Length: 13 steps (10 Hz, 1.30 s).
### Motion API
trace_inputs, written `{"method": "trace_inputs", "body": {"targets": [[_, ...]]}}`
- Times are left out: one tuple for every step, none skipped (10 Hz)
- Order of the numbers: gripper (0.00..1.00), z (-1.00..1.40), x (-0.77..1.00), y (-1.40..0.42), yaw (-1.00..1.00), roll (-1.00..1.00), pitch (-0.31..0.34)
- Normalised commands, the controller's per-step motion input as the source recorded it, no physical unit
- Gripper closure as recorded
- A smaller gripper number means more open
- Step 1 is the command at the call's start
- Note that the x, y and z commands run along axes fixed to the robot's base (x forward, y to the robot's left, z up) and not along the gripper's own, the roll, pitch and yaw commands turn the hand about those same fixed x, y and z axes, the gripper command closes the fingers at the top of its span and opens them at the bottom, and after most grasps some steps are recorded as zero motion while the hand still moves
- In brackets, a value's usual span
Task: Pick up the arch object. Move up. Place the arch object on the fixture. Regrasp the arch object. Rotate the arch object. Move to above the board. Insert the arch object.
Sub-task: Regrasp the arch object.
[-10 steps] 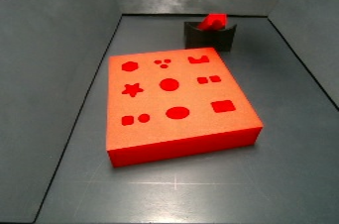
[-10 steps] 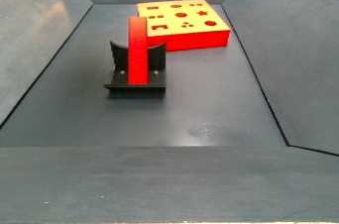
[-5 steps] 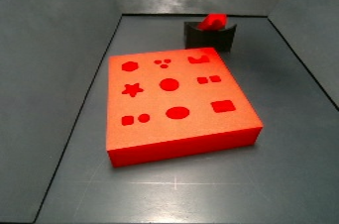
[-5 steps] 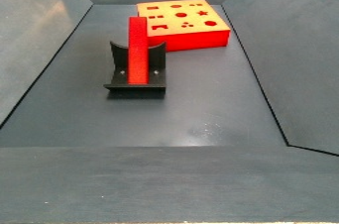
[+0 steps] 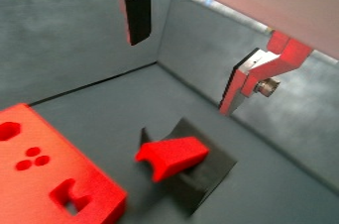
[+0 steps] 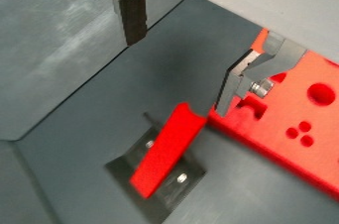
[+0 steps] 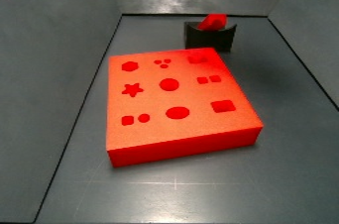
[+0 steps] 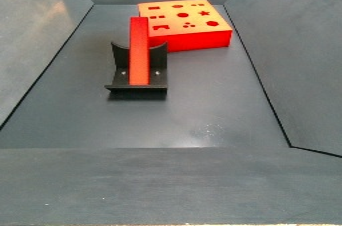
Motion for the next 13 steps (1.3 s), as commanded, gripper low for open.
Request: {"method": "trace_inputs", "body": {"targets": [[0.0,0.0,0.05,-0.03,0.04,1.0,0.072],[0.0,0.0,0.07,-0.03,0.05,1.0,0.091],[0.0,-0.01,0.09,-0.04,0.06,1.0,0.109],[0.0,0.0,0.1,-0.04,0.07,1.0,0.13],[0.0,-0.01,0.1,-0.04,0.09,1.0,0.16],[0.0,0.0,0.1,-0.05,0.11,1.0,0.181],[0.0,-0.01,0.1,-0.05,0.16,1.0,0.215],[0.0,-0.01,0.11,-0.05,0.2,0.94,0.223],[0.0,-0.01,0.11,-0.05,0.21,0.81,0.207],[0.0,-0.01,0.11,-0.06,0.24,0.5,0.154],[0.0,-0.01,0.11,-0.06,0.25,0.38,0.132],[0.0,0.0,0.1,-0.04,0.25,0.21,0.082],[0.0,0.0,0.08,-0.04,0.24,0.16,0.029]]}}
